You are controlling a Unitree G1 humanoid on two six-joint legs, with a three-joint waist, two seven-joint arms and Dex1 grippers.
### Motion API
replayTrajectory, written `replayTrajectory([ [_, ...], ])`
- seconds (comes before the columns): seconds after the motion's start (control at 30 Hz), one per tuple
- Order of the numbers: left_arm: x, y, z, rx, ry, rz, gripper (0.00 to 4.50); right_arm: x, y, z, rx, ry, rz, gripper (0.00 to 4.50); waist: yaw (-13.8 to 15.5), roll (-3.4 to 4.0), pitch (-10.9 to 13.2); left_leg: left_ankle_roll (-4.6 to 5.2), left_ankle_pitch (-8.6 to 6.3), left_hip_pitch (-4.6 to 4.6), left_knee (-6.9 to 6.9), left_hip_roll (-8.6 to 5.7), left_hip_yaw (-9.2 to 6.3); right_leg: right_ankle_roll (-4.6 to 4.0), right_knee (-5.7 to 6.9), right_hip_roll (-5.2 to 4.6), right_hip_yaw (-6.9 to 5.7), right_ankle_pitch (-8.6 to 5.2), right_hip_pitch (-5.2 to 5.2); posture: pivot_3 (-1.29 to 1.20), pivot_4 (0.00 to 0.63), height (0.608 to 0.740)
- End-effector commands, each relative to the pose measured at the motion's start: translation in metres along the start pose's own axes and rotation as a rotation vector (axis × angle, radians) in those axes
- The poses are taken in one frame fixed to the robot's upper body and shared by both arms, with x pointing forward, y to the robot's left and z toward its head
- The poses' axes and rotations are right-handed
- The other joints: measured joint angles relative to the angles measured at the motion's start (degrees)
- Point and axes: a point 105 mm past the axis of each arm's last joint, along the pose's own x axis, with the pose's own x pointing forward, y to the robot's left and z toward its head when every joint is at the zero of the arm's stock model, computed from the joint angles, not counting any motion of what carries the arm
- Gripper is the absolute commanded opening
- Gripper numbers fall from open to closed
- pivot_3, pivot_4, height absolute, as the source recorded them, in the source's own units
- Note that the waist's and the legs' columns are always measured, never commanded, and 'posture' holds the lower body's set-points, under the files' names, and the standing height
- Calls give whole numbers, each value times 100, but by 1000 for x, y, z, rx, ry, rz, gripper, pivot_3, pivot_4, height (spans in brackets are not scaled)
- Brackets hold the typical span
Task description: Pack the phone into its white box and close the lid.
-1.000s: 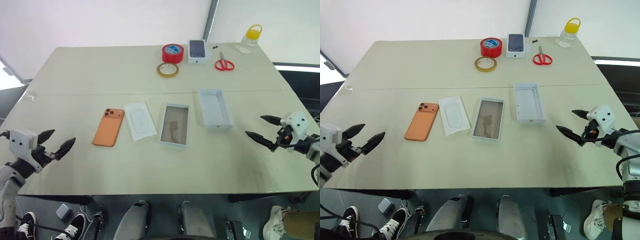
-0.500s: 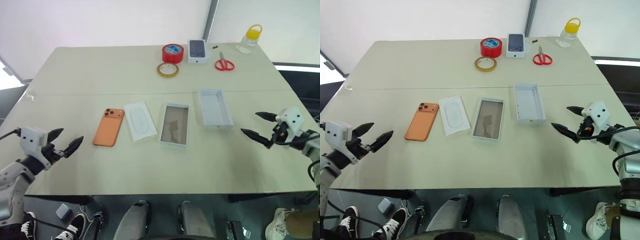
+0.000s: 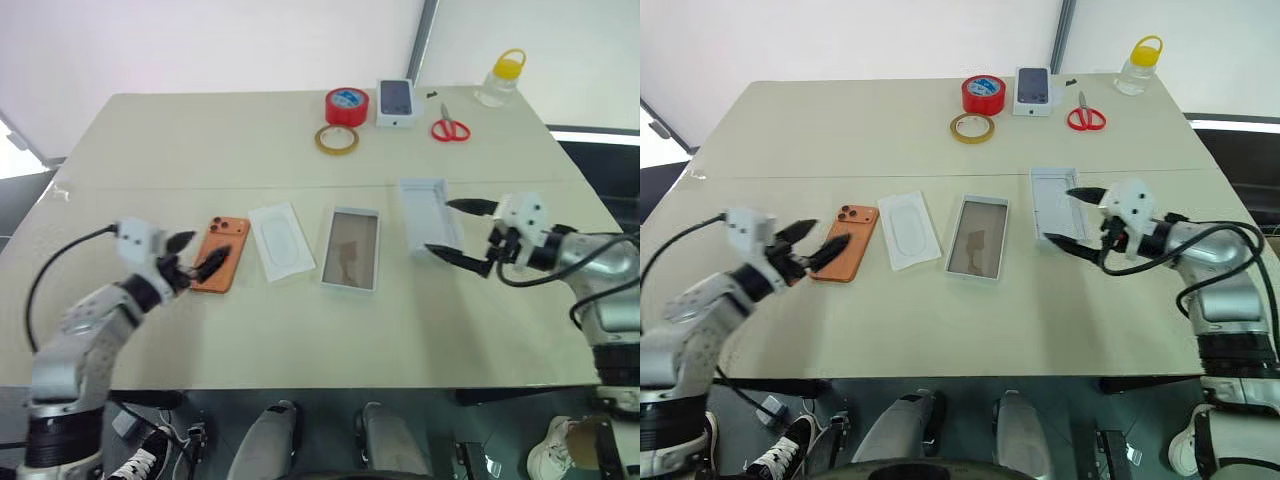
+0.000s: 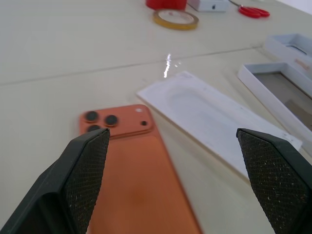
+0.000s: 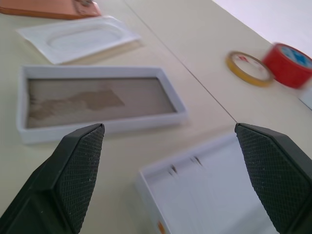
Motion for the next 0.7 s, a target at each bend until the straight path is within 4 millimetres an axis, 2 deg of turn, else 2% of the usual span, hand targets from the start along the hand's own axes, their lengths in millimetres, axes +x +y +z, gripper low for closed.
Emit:
replayTrajectory([
  [0.03, 14, -19, -1, -55, 20, -32, 4380, 17, 5, 29, -44, -98, 49, 4483, -1, 1, 0, 0, 0, 0, 1, 1, 0, 0, 1, 1, 0, 0, 0, 0, 150, 740],
  [0.17, 29, -40, -9, -217, 26, -97, 4380, 28, 7, 38, -38, -134, 66, 4483, 14, -4, 2, -2, 1, 0, 9, 0, -2, 0, 6, 3, -2, 0, 2, 0, 150, 740],
  [0.2, 33, -43, -5, -236, 2, -101, 4380, 29, 7, 37, -39, -134, 71, 4483, 14, -5, 3, -2, 1, -1, 9, 0, -2, 0, 4, 2, -3, 0, 2, 0, 150, 740],
  [0.3, 40, -46, 4, -342, -48, -105, 4380, 30, 9, 35, -37, -138, 75, 4483, 24, -7, 4, -4, 2, -4, 9, 0, -2, 0, 1, 3, -3, 0, -1, 0, 150, 740],
  [0.5, 43, -48, -8, -484, -3, -92, 4380, 29, 7, 29, -36, -129, 67, 4483, -1, -6, 3, -5, 3, 0, 10, 2, -1, 0, 5, 9, 0, 0, 1, 0, 150, 740],
  [0.7, 48, -53, -13, -466, 27, -77, 4380, 28, 6, 28, -40, -128, 58, 4483, 13, -8, 4, -6, 4, -1, 13, 1, -1, 0, 6, 8, 0, 0, 2, 0, 150, 740],
])
